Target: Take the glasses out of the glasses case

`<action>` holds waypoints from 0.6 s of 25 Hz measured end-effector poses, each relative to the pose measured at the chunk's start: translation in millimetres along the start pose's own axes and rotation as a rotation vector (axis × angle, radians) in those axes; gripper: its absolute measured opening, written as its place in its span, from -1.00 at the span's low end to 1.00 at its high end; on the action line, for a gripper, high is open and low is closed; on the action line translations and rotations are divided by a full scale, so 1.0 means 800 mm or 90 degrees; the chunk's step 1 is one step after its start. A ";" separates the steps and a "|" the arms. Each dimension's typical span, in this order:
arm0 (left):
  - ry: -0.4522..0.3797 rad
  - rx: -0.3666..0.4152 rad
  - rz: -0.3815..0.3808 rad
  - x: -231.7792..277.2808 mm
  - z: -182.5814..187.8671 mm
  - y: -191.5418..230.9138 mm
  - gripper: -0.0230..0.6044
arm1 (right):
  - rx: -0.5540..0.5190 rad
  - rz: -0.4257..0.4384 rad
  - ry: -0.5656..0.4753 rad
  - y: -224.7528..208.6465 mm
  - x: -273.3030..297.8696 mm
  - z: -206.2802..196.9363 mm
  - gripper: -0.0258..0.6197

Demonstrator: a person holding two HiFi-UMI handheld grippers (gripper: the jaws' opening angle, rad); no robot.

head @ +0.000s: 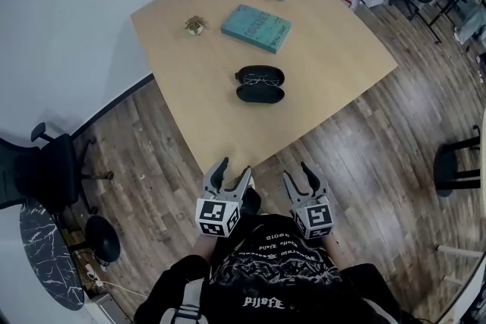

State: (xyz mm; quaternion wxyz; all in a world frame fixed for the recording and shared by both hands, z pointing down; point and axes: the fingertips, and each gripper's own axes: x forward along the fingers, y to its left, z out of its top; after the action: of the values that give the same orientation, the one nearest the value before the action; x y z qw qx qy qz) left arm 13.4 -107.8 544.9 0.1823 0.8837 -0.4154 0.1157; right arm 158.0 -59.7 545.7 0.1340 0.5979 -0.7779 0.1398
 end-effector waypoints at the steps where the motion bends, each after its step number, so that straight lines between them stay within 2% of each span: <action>1: -0.001 0.000 -0.004 0.008 0.006 0.008 -0.09 | -0.001 -0.002 0.002 -0.002 0.012 0.005 -0.23; 8: -0.001 0.011 -0.035 0.061 0.038 0.047 -0.09 | -0.017 -0.010 0.010 -0.001 0.087 0.041 -0.23; 15: -0.008 0.026 -0.064 0.095 0.061 0.070 -0.09 | -0.017 -0.020 0.020 -0.001 0.124 0.049 -0.23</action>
State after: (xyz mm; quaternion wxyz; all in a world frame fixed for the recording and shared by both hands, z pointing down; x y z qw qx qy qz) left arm 20.1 -213.5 540.4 0.1671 0.9078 -0.3689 0.1090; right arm 132.3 -163.3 547.2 0.1564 0.6060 -0.7678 0.1369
